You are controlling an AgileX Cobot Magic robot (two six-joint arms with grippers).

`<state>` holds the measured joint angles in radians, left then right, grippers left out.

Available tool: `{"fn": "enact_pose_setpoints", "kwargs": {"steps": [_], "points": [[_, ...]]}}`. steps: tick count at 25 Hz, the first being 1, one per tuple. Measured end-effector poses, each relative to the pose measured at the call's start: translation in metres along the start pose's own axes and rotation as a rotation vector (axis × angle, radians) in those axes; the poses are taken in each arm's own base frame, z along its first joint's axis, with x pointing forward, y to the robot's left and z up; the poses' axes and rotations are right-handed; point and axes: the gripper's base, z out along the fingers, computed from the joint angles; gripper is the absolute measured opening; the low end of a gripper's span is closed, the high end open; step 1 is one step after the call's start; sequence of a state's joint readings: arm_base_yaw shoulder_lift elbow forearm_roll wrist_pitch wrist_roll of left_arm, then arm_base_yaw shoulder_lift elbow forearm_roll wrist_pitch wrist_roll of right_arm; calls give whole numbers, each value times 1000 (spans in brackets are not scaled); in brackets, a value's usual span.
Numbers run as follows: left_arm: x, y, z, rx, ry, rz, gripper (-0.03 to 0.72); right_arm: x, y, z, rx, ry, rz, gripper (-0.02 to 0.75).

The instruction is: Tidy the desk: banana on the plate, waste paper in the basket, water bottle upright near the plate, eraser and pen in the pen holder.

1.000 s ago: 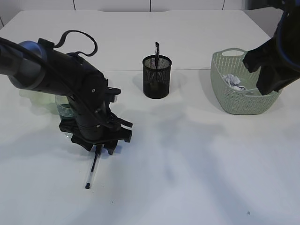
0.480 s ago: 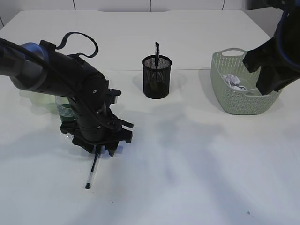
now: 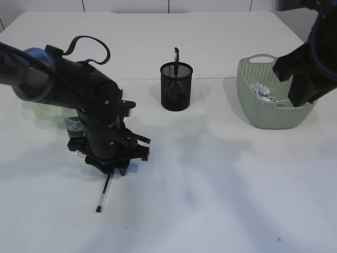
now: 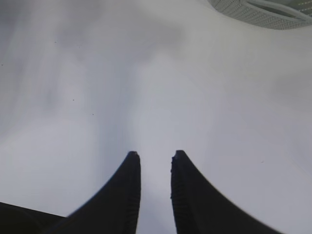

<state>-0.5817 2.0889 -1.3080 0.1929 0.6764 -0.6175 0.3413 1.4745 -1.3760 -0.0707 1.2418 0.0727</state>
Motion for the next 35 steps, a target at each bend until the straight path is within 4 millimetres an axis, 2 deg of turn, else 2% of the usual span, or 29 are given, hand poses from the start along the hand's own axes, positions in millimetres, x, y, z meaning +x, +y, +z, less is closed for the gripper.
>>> {"fn": "enact_pose_setpoints", "kwargs": {"steps": [10, 13, 16, 17, 26, 29, 35], "points": [[0, 0, 2, -10, 19, -1, 238, 0, 0, 0, 0, 0, 0, 174], [1, 0, 2, -12, 21, 0, 172, 0, 0, 0, 0, 0, 0, 174], [1, 0, 2, -14, 25, 4, 55, 0, 0, 0, 0, 0, 0, 174], [1, 0, 2, -14, 25, 6, 42, 0, 0, 0, 0, 0, 0, 174], [-1, 0, -1, -4, 4, 14, 37, 0, 0, 0, 0, 0, -2, 174], [-7, -1, -13, 30, -63, 16, 36, 0, 0, 0, 0, 0, -2, 176], [-23, -1, -58, 90, -256, 59, 36, 0, 0, 0, 2, 0, -2, 176]]}}
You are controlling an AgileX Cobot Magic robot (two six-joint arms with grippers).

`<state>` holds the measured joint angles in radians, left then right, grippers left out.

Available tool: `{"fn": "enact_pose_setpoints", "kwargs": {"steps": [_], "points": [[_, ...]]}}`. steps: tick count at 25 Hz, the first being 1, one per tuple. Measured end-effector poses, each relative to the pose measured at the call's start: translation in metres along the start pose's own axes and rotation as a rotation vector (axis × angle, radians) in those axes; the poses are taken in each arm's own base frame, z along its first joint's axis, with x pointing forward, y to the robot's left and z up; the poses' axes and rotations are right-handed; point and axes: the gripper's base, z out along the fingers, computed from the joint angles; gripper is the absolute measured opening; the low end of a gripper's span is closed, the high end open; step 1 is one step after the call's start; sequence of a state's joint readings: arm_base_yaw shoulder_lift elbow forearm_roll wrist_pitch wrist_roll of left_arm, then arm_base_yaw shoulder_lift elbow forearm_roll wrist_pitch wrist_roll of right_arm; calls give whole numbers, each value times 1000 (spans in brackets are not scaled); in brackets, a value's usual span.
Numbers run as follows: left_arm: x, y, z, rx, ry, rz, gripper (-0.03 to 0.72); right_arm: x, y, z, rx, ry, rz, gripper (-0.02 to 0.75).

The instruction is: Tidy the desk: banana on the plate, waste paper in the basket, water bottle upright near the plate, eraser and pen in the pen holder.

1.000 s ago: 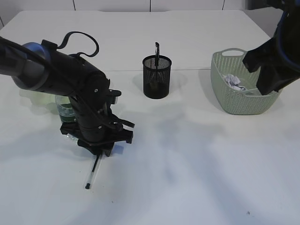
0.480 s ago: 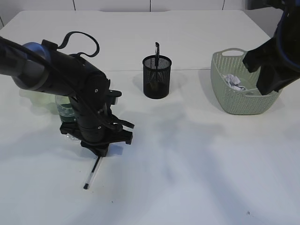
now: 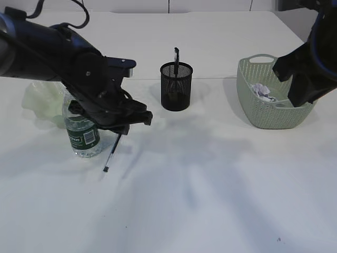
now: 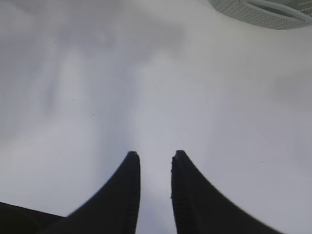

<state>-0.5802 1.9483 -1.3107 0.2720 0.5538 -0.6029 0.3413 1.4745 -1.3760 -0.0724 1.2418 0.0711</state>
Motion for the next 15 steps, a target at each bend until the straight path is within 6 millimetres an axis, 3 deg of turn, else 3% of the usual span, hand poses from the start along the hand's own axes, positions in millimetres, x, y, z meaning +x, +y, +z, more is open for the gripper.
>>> {"fn": "enact_pose_setpoints", "kwargs": {"steps": [15], "points": [[-48, -22, -41, 291, -537, 129, 36, 0, 0, 0, 0, 0, 0, 176]]}}
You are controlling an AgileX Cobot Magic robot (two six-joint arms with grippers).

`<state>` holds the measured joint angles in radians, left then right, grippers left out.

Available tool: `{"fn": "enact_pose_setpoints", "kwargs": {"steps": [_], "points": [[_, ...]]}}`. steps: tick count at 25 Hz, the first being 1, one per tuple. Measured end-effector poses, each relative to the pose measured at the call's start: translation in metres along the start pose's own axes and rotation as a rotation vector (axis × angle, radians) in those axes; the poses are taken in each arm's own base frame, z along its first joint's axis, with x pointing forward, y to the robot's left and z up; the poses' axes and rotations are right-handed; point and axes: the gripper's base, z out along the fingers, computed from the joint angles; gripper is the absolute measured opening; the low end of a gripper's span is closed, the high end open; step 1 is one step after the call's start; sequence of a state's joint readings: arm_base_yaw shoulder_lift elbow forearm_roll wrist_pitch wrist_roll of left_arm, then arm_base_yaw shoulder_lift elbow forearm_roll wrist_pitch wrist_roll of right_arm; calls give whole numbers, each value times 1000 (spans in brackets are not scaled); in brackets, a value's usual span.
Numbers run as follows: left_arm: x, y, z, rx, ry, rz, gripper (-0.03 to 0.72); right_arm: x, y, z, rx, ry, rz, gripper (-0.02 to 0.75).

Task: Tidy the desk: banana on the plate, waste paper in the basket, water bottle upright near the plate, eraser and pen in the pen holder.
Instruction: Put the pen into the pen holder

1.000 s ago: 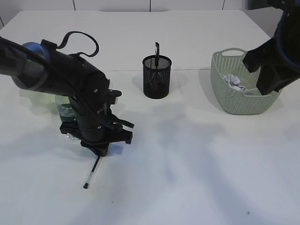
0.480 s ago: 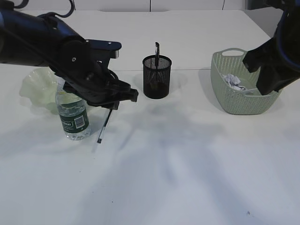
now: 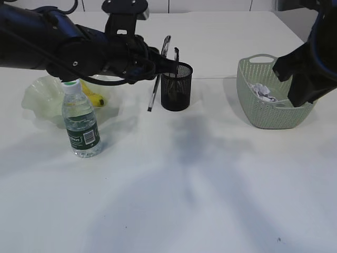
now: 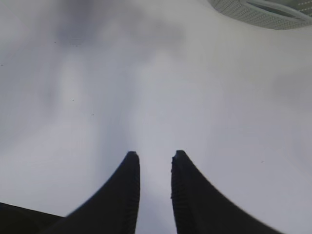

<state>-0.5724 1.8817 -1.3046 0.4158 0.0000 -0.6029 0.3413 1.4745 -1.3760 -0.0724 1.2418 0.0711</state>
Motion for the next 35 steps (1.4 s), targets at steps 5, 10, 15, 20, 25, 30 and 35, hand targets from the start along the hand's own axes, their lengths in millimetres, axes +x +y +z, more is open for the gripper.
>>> {"fn": "enact_pose_setpoints", "kwargs": {"steps": [5, 10, 15, 20, 25, 30, 35], "points": [[-18, 12, 1, 81, -191, -9, 36, 0, 0, 0, 0, 0, 0, 176], [-22, 37, 10, 116, -318, -33, 36, 0, 0, 0, 0, 0, 2, 176], [-16, 54, 22, 164, -431, -75, 36, 0, 0, 0, 0, 0, 2, 176], [-9, 64, 37, 173, -476, -81, 36, 0, 0, 0, 0, 0, 2, 176], [-25, 65, 49, 173, -519, -66, 36, 0, 0, 0, 0, 0, 2, 176], [-37, 65, 57, 170, -542, -50, 36, 0, 0, 0, 0, 0, 2, 177], [-29, 65, 67, 171, -519, -42, 36, 0, 0, 0, 0, 1, 2, 177]]}}
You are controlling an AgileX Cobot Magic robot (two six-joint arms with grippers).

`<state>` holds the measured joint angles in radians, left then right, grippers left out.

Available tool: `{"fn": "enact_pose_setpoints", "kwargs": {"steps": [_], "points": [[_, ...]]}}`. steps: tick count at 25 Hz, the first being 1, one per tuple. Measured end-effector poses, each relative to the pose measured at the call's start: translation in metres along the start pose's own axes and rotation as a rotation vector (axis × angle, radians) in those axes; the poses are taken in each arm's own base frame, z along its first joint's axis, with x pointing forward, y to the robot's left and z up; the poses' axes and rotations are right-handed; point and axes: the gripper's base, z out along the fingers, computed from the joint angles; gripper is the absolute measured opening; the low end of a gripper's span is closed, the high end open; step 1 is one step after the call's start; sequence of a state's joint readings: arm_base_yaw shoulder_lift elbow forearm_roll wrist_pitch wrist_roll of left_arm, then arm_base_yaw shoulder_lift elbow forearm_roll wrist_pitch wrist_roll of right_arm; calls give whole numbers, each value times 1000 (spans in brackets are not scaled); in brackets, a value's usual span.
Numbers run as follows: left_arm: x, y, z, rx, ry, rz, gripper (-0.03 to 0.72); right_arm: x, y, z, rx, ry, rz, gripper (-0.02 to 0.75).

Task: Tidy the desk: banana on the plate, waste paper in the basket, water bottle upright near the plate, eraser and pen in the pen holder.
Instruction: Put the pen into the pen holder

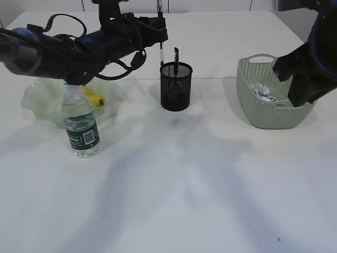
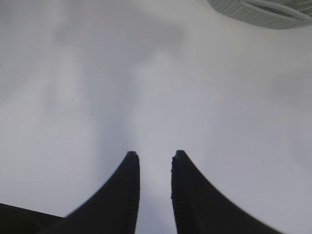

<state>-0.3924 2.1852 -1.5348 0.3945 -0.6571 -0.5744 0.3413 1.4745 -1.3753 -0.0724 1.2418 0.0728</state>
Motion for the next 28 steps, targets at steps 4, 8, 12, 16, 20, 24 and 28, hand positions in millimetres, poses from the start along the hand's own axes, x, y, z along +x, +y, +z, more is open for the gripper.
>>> {"fn": "enact_pose_setpoints", "kwargs": {"steps": [4, 8, 12, 16, 20, 24, 28], "points": [[9, 3, 2, 0, 12, -1, 36, -1, 0, 3, 0, 9, -1, 177], [14, 5, 9, 4, 2, 1, 36, -3, 1, 8, 2, 24, -2, 177], [11, 2, 15, 17, -15, 7, 35, -3, 0, 8, 3, 23, -2, 177], [9, -3, 17, 30, -24, 11, 35, -3, 1, 8, 3, 23, -2, 177], [18, -4, 19, 36, -5, 12, 35, -3, 1, 8, 3, 23, -2, 177], [28, -2, 20, 34, 15, 9, 35, -3, 1, 8, 3, 23, -2, 177], [37, 0, 21, 30, 30, 6, 35, -3, 1, 8, 3, 23, -2, 177]]}}
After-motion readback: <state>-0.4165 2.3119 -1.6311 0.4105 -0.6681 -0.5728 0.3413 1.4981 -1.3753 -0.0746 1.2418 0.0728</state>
